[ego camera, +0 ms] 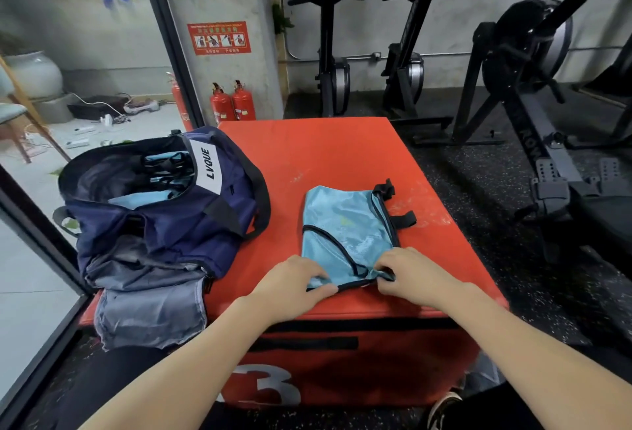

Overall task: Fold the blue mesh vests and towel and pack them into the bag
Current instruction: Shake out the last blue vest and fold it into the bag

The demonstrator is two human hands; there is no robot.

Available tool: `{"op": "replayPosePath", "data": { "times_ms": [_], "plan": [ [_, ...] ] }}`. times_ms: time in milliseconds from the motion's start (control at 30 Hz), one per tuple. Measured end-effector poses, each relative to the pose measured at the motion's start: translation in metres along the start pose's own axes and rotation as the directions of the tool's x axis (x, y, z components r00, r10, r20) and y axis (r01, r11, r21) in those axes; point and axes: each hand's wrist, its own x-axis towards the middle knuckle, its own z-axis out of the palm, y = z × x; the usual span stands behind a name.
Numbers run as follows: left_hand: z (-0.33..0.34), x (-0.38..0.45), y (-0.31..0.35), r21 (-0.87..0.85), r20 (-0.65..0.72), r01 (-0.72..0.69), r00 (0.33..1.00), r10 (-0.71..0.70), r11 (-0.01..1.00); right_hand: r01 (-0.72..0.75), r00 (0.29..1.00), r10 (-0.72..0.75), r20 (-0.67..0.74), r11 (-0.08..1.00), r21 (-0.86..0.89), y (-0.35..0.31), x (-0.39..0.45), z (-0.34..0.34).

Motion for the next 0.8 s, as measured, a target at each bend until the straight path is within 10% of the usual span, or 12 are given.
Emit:
{"op": "replayPosePath", "data": {
  "times_ms": [267, 800],
  "plan": [
    [-0.001, 0.010, 0.014, 0.229, -0.029, 0.019, 1.000, -0.013, 0.973, -0.112, 0.994, 0.109, 0.026, 0.957, 0.266, 0.012, 0.007, -0.006],
    [-0.031, 0.011, 0.021, -0.564, 0.049, 0.212, 0.973, -0.224, 0.798, -0.166, 0.986, 0.144, 0.084, 0.782, 0.600, 0.012, -0.006, -0.049]
  ]
}}
